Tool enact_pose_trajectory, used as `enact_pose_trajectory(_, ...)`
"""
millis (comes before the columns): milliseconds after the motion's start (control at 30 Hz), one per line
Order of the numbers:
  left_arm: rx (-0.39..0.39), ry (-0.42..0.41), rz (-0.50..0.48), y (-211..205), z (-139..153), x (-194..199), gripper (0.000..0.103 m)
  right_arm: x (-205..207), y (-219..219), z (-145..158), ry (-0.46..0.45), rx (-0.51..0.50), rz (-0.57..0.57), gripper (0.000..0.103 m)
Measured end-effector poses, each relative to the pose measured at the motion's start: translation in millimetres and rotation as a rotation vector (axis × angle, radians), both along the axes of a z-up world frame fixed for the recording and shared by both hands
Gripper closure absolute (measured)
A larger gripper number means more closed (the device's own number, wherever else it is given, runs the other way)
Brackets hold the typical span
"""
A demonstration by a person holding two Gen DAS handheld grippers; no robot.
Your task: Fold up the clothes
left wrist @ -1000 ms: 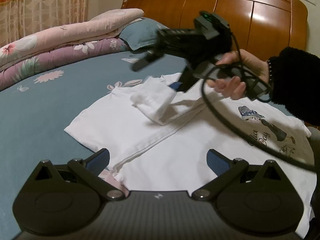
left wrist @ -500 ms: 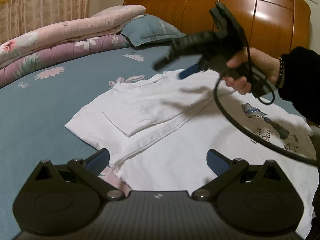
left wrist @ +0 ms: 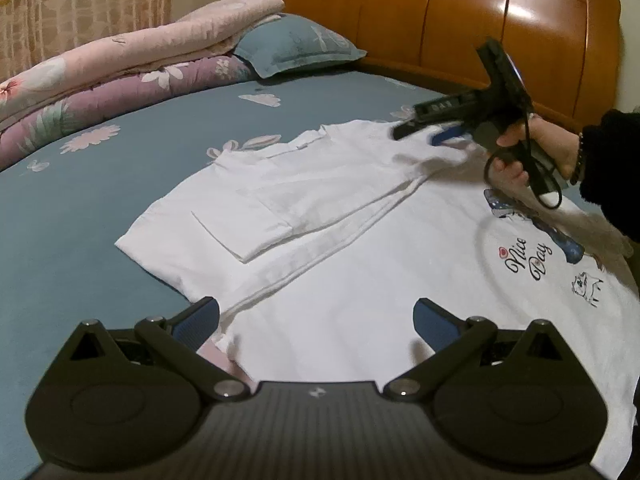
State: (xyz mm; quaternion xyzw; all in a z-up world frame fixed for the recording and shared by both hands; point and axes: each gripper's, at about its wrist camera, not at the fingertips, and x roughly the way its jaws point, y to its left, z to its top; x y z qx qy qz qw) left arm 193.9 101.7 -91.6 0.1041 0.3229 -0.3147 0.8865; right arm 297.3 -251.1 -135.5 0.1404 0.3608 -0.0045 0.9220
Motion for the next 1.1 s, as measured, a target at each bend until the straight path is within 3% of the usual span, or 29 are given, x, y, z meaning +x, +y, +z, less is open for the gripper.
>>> enact_pose_trajectory(33,0.000,0.001,-0.002,-0.2,-0.4,0.4,0.001,-6.0,-19.4,-5.6,-0.012,0.033,-0.017,0.006)
enact_pose_trajectory(133,0.000,0.003,-0.005,-0.8,-1.7,1.6,0.001,-24.8,-54.7,-1.6,-0.038,0.108,-0.070,0.005)
enact_pose_trajectory(233,0.008,0.006,-0.003,-2.4,-3.1,2.7,0.001,-28.7,-65.7,11.9,-0.080,0.153,-0.099,0.004)
enact_pose_trajectory(367,0.019,0.006,-0.012,-5.7,-5.0,1.9,0.001,-4.5,-59.3,25.9,-0.122,0.232,-0.030,0.002)
enact_pose_trajectory(467,0.023,0.009,-0.013,-8.0,-6.3,2.1,0.001,15.5,-53.7,21.8,-0.095,0.197,0.013,0.001)
enact_pose_trajectory(633,0.032,0.021,-0.001,-9.2,-10.1,5.1,0.001,34.8,-54.7,1.4,-0.007,0.050,0.002,0.003)
enact_pose_trajectory(733,0.030,0.007,-0.026,-14.8,-6.6,0.6,0.001,26.2,-69.7,8.4,0.014,0.017,-0.036,0.006)
enact_pose_trajectory(900,0.027,-0.016,-0.068,-23.9,-0.9,-6.8,0.001,-17.4,-65.5,34.3,-0.036,0.148,0.123,0.000)
enact_pose_trajectory(967,0.026,-0.025,-0.085,-27.6,1.4,-9.8,0.001,-27.7,-57.6,31.3,-0.009,0.161,0.185,0.000)
enact_pose_trajectory(1000,0.025,-0.030,-0.094,-29.5,2.5,-11.2,0.001,-30.3,-55.5,26.2,0.018,0.147,0.198,0.000)
enact_pose_trajectory(1100,0.025,-0.028,-0.130,-36.3,1.3,-13.8,0.001,-38.0,-60.2,9.6,0.090,-0.018,0.144,0.003)
